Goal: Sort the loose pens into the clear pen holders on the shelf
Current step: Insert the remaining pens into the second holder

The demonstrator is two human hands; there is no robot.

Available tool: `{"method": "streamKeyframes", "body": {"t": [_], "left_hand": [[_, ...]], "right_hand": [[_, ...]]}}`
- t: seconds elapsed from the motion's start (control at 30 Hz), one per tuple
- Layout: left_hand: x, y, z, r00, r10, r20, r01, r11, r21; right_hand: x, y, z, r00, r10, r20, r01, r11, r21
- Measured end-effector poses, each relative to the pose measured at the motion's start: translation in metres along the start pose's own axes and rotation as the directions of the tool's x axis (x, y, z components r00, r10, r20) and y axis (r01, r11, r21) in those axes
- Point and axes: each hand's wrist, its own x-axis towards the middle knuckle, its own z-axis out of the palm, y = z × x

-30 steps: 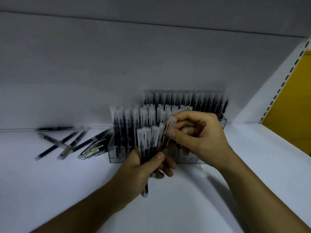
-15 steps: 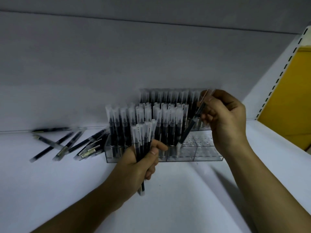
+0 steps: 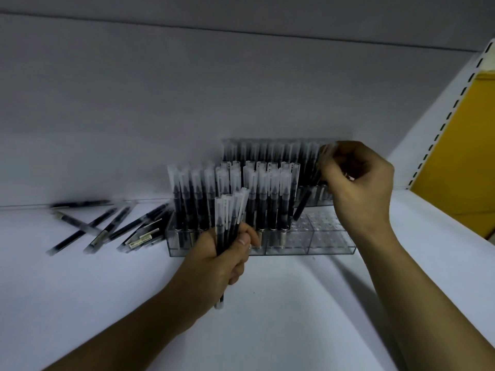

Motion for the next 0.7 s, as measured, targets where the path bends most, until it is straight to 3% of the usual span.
{"method": "streamKeyframes", "body": {"t": [0.37,0.7], "left_hand": [[-0.0009,0.0019,0.0003,1.000,0.005,0.007,-0.005,1.000,-0.011],[-0.0011,0.0029,0.0013,1.000,0.002,-0.001,-0.002,1.000,-0.014]], "right_hand": [[-0.0083,-0.0024,0.0046,0.986,-0.006,0.167,0.015,0.999,-0.052],[-0.0087,-0.0014,0.0018,0.962,-0.093,0.258,0.128,0.984,-0.123]]}}
